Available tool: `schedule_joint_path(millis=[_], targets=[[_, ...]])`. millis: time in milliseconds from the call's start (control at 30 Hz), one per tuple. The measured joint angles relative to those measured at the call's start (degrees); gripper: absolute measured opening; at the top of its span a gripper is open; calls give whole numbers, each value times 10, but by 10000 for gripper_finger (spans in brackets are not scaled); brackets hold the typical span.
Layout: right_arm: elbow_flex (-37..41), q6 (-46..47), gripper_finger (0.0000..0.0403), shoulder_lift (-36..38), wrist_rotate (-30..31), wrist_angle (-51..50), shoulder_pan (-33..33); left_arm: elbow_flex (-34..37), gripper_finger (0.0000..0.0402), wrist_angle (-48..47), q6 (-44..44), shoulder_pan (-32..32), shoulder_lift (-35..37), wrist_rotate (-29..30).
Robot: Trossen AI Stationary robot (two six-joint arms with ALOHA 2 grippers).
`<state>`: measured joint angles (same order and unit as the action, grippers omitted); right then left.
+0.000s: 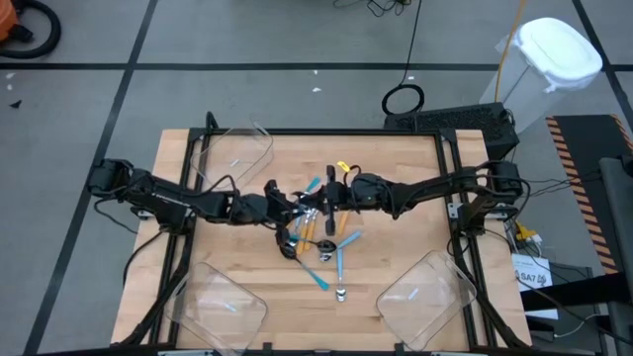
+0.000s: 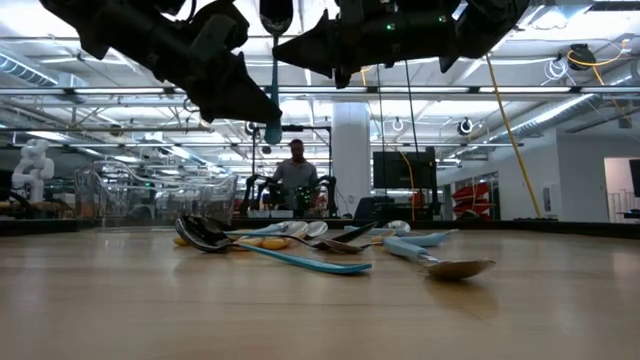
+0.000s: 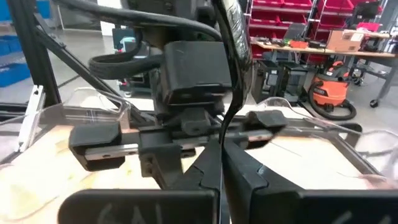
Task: Sort silverware by color (type)
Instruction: Put the blue spoon into the top left transparent bin
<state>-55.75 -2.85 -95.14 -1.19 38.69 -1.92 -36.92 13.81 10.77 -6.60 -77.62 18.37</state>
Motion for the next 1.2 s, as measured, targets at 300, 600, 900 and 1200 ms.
schedule_joint_path(millis=[300, 600, 900, 1200], targets=[[0, -15, 0, 57, 31, -74, -3, 0, 111, -2, 14, -32, 0, 104], [30, 17, 0, 69, 15, -90, -3, 0, 111, -1, 29, -68, 0, 150], [144, 82, 0, 54, 81, 196, 8, 0, 111, -2, 30, -81, 0, 152], [151, 91, 0, -12, 152, 331, 17, 0, 111, 2, 4, -84, 0, 231]])
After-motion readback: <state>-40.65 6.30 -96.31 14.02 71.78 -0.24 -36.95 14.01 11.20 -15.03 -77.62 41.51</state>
